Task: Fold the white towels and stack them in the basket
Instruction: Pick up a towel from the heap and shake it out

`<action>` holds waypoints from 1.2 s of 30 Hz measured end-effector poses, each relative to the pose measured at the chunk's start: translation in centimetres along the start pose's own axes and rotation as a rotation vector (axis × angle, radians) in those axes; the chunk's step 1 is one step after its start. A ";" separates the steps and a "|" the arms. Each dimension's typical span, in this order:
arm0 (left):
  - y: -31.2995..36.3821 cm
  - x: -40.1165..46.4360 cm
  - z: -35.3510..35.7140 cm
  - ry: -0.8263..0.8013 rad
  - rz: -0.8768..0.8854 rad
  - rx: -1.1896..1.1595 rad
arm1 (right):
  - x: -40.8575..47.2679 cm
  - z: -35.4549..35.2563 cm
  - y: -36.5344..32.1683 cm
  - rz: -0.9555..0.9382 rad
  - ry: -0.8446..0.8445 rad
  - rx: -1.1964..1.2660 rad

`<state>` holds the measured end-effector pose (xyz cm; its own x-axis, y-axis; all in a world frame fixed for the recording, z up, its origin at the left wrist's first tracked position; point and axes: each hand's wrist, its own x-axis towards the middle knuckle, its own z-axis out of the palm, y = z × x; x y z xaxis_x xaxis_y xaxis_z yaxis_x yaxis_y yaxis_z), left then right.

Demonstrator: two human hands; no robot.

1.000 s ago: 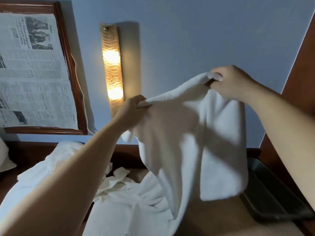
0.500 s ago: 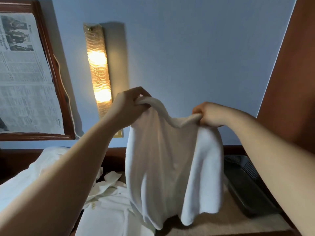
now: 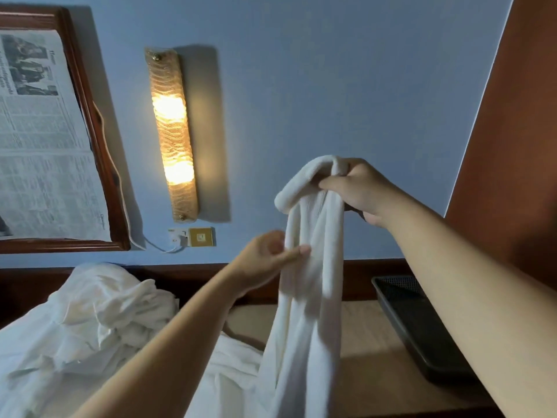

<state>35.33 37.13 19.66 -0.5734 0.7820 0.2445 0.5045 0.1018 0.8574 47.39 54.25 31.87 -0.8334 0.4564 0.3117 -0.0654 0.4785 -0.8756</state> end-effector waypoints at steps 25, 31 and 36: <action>6.2 1.4 -4.4 0.219 0.353 0.418 | -3.4 -0.9 -1.7 -0.161 -0.145 -0.630; -6.2 -1.9 -1.7 0.201 0.040 0.218 | -1.9 -3.5 -2.0 -0.243 0.149 -0.512; -11.6 -3.6 -0.7 0.305 -0.146 0.105 | -1.1 -6.3 -0.6 -0.163 0.312 -0.407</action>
<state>31.06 32.71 9.14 -0.8025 0.5366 0.2608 0.4581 0.2741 0.8456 51.82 58.23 34.37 -0.6237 0.5233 0.5806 0.0892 0.7857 -0.6122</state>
